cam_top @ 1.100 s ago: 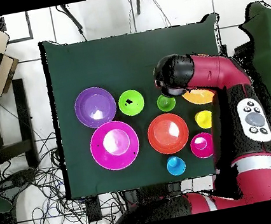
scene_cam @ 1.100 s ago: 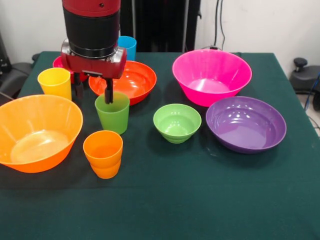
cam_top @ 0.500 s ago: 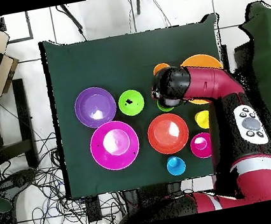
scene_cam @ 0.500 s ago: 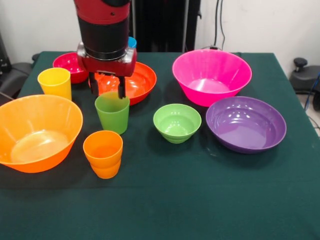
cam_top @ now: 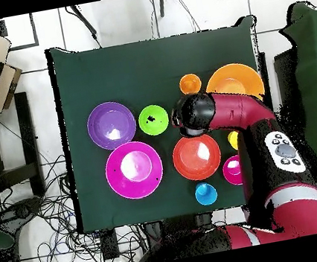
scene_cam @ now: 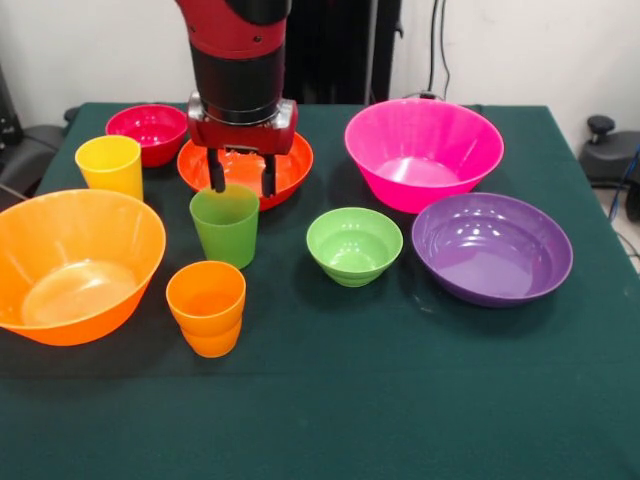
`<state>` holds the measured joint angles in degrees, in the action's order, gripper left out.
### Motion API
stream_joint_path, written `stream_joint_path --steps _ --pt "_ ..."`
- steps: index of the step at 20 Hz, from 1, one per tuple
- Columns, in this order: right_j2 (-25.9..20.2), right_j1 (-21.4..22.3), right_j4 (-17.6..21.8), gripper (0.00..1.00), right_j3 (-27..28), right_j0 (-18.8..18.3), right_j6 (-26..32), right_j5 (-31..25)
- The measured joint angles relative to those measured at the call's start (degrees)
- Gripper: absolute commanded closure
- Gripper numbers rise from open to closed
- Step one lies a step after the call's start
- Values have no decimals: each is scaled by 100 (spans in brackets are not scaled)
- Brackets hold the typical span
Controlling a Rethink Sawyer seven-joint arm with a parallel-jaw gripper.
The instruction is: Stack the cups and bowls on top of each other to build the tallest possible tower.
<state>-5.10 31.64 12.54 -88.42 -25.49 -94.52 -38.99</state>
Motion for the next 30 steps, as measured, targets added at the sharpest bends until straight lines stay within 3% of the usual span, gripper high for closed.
stream_joint_path --steps 20,30 --pt "-12 -47 83 0 -378 -234 -1 1193" --pt "-106 -39 83 0 -530 -266 -1 1483"
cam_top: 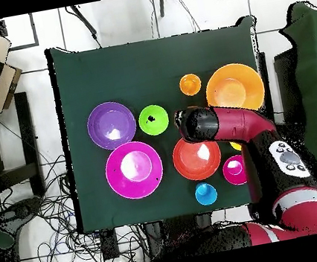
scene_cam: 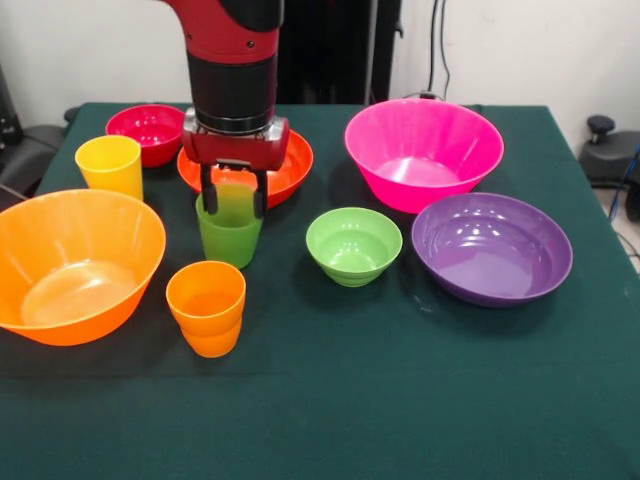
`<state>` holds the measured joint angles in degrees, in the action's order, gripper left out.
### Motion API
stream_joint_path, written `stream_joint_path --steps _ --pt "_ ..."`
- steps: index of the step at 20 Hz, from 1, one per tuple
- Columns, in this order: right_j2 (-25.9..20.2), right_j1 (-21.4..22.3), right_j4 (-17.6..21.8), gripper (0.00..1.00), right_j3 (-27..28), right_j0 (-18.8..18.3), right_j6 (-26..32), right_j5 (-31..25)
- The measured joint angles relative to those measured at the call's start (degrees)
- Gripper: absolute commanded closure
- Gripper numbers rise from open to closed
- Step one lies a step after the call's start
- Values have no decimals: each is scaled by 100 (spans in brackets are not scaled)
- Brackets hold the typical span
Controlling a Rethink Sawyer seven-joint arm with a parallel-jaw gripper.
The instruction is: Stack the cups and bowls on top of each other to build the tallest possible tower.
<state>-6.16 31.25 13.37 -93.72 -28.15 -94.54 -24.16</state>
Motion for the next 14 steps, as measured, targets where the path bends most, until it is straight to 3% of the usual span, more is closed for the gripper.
stream_joint_path --steps 14 --pt "-152 -127 27 0 -324 -11 0 151"
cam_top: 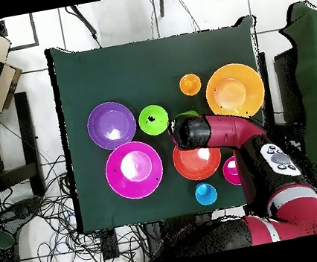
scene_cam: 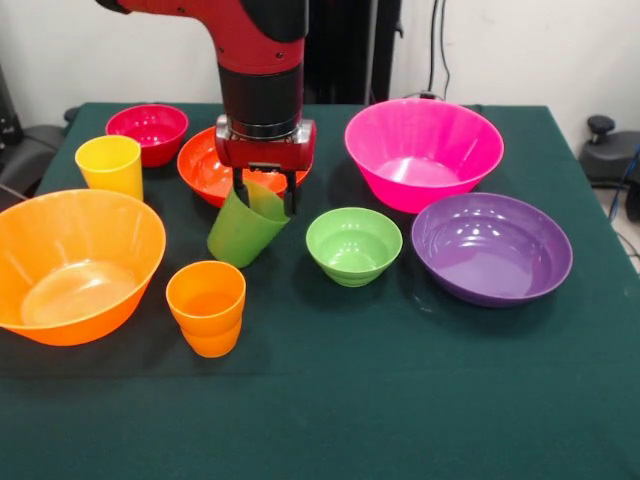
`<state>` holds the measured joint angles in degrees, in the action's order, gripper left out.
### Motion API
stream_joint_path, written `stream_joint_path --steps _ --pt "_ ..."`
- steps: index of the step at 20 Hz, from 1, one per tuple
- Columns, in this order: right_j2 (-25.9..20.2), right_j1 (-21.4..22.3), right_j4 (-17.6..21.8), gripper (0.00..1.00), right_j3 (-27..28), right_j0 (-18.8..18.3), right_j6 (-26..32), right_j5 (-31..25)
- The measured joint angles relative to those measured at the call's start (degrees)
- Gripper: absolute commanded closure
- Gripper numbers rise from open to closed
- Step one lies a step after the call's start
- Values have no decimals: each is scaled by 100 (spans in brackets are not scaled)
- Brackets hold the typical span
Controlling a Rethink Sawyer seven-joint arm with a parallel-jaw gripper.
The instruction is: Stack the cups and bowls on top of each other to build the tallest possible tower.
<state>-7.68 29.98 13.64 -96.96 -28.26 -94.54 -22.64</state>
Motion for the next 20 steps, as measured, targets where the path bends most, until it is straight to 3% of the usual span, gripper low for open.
stream_joint_path --steps 20 --pt "12 -34 325 0 -42 -56 0 0"
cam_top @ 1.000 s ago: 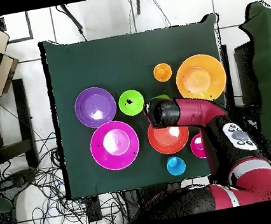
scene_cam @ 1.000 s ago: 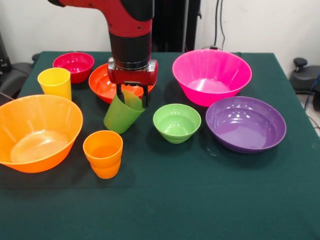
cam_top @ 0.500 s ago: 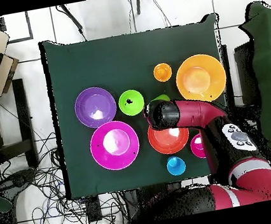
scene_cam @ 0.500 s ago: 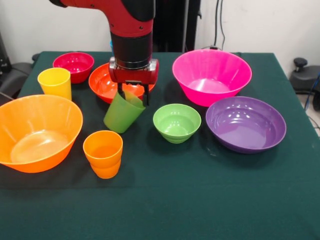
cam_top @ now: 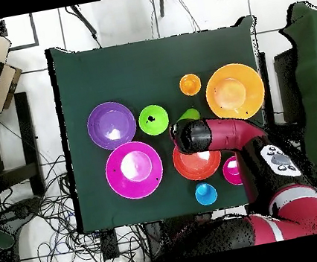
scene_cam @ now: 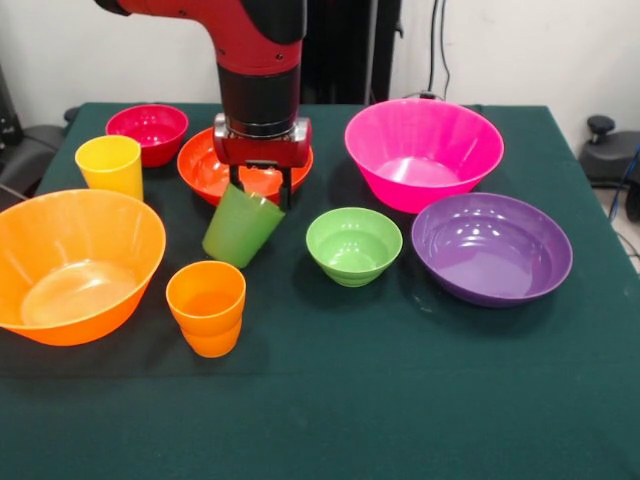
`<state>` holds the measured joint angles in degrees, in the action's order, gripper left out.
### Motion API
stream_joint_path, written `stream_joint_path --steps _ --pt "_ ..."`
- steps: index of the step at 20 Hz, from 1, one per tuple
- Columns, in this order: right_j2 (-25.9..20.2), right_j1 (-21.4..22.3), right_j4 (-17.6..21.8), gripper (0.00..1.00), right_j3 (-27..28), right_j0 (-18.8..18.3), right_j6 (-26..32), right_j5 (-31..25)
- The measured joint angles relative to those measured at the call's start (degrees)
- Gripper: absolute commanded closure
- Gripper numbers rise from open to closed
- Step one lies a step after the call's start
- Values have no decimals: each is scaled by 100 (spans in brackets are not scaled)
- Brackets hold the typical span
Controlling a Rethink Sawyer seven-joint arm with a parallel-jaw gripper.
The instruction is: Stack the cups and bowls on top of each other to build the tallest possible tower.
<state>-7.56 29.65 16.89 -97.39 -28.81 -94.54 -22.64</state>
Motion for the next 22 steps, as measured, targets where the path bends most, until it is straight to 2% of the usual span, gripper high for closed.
stream_joint_path --steps 10,22 --pt "-8 -41 21 0 60 -178 1 0" --pt "-49 -47 22 0 427 -254 1 -4"
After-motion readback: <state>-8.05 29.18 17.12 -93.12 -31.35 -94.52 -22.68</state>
